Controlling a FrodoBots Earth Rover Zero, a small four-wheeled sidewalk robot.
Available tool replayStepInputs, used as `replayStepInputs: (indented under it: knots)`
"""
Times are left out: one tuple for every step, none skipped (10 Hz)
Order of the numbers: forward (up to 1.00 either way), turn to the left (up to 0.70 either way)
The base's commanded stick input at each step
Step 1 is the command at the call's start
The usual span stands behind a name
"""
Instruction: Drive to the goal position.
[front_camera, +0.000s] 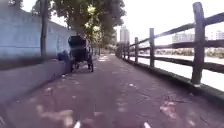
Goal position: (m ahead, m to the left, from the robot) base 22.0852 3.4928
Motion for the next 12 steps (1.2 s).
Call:
replayStepInputs:
  knots:
    - [0.85,0.0]
    - [0.85,0.0]
    - [0.85,0.0]
    - [0.85,0.0]
    - [0.85,0.0]
    - [0.85,0.0]
    - [0.85,0.0]
    - [0.85,0.0]
    - [0.85,0.0]
    - [0.85,0.0]
    - [0.85,0.0]
    - [0.85,0.0]
